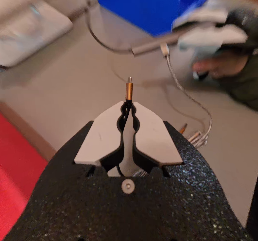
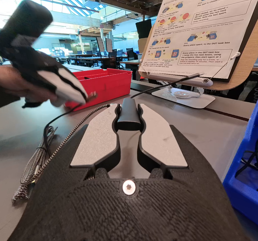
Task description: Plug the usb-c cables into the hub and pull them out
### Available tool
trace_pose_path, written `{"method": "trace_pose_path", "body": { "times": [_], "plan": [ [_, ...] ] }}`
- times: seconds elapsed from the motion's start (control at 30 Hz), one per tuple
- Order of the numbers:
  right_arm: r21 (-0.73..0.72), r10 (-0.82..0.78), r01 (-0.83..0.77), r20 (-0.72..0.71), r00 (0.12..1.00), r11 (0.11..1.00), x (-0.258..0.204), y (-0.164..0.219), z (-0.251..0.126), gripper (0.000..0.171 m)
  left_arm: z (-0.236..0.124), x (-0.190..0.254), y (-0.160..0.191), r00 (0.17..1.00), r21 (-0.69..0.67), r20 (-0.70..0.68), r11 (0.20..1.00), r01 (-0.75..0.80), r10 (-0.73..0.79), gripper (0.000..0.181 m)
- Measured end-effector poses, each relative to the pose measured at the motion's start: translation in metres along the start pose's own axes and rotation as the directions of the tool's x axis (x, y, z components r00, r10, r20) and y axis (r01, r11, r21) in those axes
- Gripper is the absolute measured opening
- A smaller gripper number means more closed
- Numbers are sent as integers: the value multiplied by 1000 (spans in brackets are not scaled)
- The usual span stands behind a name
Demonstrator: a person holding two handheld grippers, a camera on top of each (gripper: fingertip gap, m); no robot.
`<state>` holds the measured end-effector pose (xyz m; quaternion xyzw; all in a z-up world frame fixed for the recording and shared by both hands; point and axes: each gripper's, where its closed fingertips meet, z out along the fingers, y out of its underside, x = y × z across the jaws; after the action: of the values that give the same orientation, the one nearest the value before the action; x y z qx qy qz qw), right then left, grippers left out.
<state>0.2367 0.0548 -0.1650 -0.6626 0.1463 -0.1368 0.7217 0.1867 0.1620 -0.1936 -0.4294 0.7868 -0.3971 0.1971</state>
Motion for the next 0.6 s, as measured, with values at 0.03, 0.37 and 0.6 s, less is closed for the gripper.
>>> {"method": "trace_pose_path", "body": {
  "times": [0.03, 0.37, 0.6],
  "plan": [
    [1, 3, -3, -5, 1000, 1000, 1, 0, 0, 24, -16, -9, -20, 999, 89, 48, 996, 1, -5, 7],
    [-2, -1, 1, -5, 1000, 1000, 0, 0, 0, 24, -151, 2, -122, 986, 338, 121, 929, -153, 118, 7],
    [-3, -7, 7, -2, 1000, 1000, -1, 0, 1, 24, -116, 49, -56, 930, -13, -368, 1000, 4, -9, 7]
  ]
}}
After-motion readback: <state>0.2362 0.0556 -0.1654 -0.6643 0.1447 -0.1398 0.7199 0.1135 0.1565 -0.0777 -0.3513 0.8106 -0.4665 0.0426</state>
